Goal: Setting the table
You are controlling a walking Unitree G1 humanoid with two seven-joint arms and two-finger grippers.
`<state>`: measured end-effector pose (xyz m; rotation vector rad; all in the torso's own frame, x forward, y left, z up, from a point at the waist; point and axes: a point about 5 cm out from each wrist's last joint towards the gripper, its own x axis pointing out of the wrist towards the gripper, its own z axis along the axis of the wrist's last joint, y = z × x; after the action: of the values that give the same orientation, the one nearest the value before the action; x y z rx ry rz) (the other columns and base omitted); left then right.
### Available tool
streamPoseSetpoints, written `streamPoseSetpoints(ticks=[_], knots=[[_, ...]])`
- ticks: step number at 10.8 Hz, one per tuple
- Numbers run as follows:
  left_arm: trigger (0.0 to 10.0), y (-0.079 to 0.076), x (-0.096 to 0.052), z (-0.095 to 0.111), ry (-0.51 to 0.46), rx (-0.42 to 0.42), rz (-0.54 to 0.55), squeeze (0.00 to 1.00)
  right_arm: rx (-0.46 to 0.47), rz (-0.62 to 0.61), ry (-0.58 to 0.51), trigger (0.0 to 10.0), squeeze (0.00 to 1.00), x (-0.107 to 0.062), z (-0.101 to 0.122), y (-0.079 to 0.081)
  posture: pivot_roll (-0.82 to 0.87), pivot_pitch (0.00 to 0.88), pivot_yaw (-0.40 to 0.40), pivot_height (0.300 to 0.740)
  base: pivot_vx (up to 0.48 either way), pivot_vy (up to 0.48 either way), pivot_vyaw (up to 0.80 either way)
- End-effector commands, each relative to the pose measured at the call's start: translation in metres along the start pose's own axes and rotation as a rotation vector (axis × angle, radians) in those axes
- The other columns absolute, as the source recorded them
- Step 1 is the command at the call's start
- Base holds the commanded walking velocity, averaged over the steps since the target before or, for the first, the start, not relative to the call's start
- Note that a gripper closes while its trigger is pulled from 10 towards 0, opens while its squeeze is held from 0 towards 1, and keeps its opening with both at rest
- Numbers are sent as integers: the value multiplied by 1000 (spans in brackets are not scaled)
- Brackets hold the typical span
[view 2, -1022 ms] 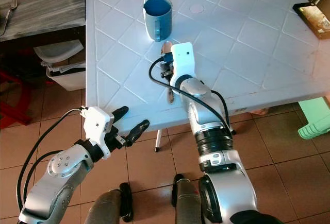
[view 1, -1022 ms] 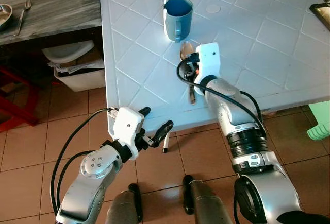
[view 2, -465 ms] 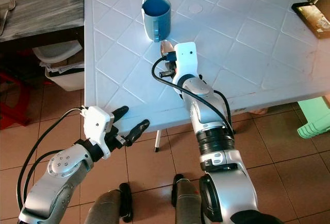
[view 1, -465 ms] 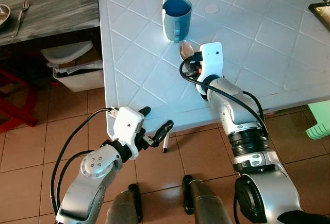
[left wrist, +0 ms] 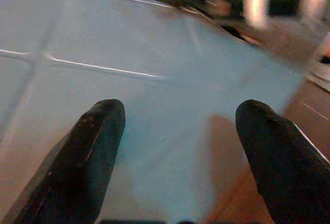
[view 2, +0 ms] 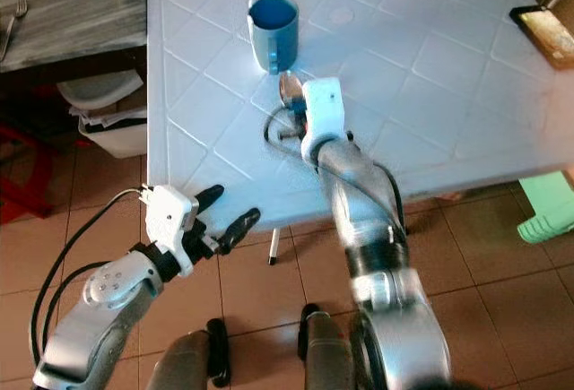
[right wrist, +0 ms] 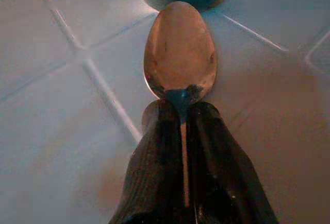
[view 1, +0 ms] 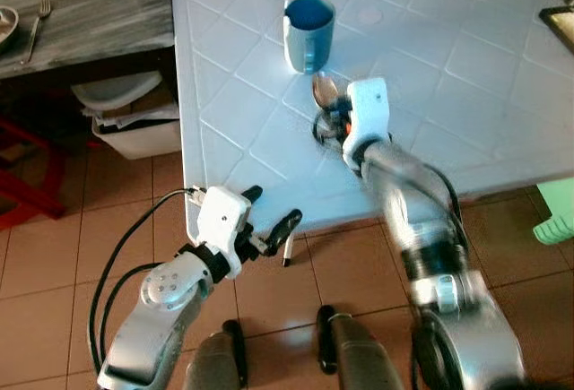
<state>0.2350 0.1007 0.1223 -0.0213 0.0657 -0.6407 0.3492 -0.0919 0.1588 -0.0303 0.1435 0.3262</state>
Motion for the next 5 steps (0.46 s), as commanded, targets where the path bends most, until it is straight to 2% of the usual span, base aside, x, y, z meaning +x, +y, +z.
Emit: streamPoseSetpoints(ticks=[1,3,5], knots=[[10000,14,-7,-12,66,7,117,0,68,49,206,0,0,-11,-54,14,-3,267,58,740,0,0,0],[10000,30,-15,-13,47,-16,266,0,150,60,195,0,0,-35,-59,20,-8,262,49,740,0,0,0],[10000,46,-16,-12,34,-33,388,0,144,100,153,0,0,-55,-62,25,-27,260,35,740,0,0,0]])
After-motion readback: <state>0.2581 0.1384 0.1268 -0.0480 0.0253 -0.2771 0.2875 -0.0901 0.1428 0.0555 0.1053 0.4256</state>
